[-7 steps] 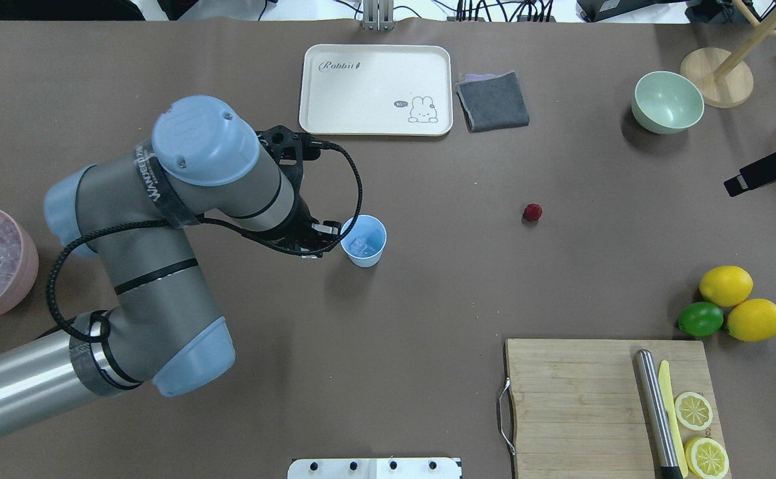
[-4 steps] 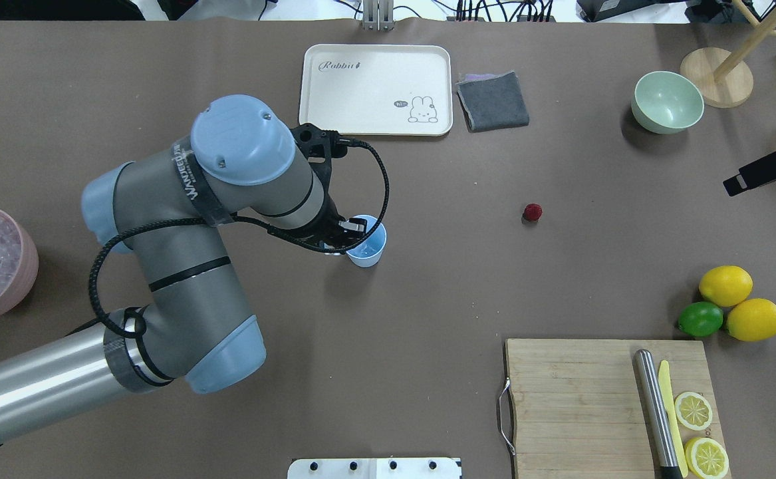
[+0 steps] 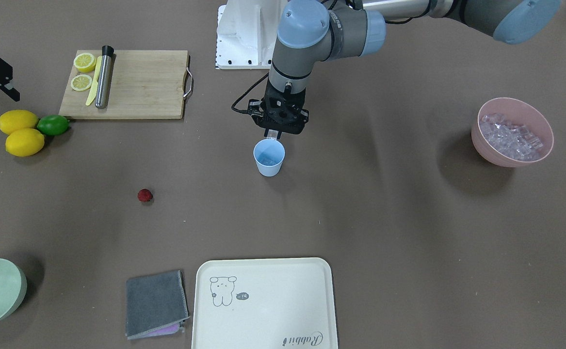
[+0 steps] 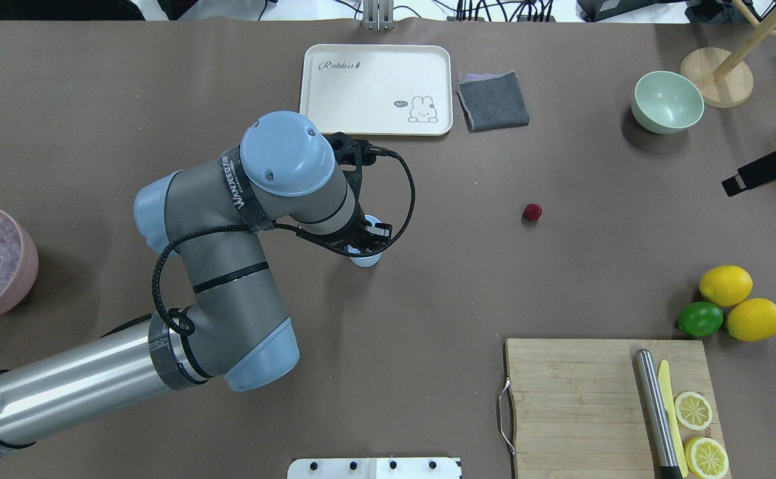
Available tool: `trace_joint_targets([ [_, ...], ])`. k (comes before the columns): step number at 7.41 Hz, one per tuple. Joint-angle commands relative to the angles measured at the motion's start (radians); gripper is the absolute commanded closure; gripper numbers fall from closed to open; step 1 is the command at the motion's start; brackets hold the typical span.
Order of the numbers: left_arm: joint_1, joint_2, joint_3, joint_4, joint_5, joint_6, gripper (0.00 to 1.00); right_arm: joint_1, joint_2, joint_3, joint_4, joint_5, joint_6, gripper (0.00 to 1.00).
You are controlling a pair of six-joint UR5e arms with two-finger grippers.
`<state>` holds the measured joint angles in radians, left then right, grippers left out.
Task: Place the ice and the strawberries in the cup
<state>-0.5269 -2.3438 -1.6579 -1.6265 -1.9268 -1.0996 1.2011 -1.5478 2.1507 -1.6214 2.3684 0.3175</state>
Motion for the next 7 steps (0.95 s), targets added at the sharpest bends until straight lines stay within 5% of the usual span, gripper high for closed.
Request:
trace_joint_targets([
  [1, -0.001, -0.008, 0.02, -0.033, 0.002, 0.001, 0.84, 0.0, 0.0, 0.0, 0.0, -0.001, 0.0, 0.01],
  [3, -0.001, -0.04, 0.076, -0.052, 0.035, 0.0, 0.84, -0.002, 0.0, -0.003, 0.0, -0.005, 0.0, 0.01],
  [5, -0.002, -0.038, 0.076, -0.05, 0.035, 0.003, 0.27, -0.002, 0.002, -0.009, 0.0, 0.002, 0.0, 0.01],
  [7, -0.011, -0.038, 0.072, -0.047, 0.035, 0.004, 0.1, -0.012, 0.006, -0.009, 0.0, 0.002, 0.002, 0.01],
])
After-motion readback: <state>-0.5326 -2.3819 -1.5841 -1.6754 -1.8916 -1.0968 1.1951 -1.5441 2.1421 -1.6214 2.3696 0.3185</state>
